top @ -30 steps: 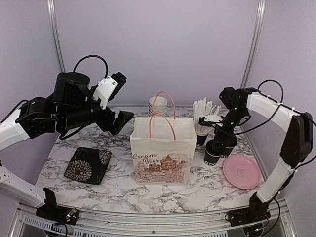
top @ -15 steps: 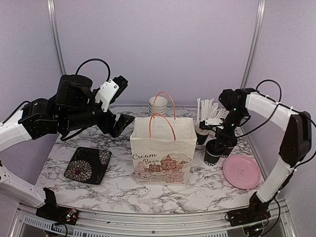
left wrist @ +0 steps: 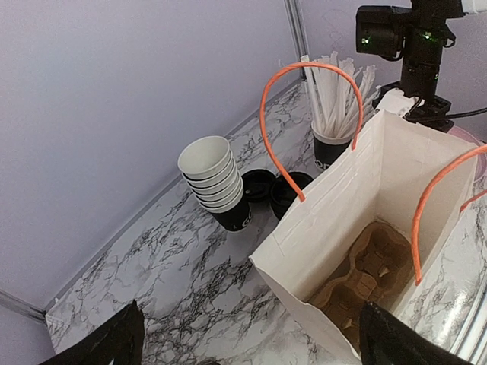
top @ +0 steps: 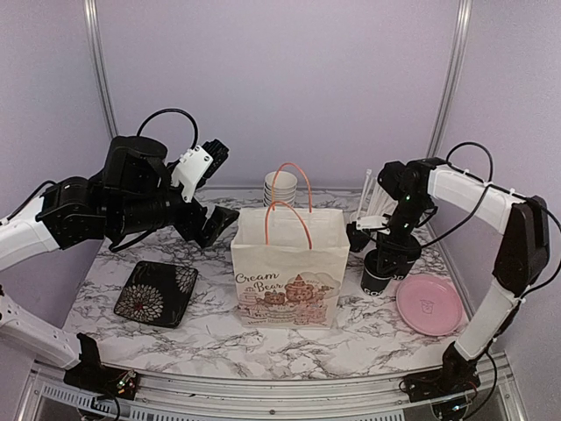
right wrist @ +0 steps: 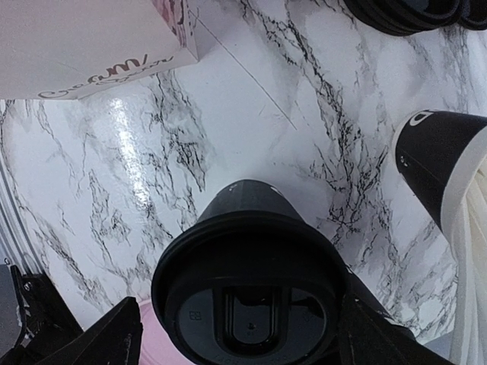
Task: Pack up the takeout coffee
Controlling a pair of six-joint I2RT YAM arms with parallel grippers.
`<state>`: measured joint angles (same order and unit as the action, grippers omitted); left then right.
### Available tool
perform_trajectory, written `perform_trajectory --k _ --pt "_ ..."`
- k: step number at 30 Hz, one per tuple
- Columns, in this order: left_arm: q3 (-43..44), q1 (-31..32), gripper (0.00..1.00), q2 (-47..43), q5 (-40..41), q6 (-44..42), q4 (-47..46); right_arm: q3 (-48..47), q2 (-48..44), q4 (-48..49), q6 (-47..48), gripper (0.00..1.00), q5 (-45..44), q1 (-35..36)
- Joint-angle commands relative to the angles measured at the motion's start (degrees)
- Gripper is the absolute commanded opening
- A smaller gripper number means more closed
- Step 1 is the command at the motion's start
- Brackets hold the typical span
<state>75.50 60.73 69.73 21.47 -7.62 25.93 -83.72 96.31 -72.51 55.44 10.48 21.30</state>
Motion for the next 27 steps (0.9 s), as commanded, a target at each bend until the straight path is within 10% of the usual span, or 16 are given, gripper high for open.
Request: perform_trajectory --k 1,27 --pt "-0.68 -0.44 0.99 -0.79 -0.38 0.90 -1.12 0.00 0.81 -0.13 -1.11 0.86 -2.23 0.80" --pt "-1.24 -1.15 0.99 -1.01 -1.08 1.20 -1.14 0.52 1.21 -0.06 -2.17 0.77 -3.48 2.34"
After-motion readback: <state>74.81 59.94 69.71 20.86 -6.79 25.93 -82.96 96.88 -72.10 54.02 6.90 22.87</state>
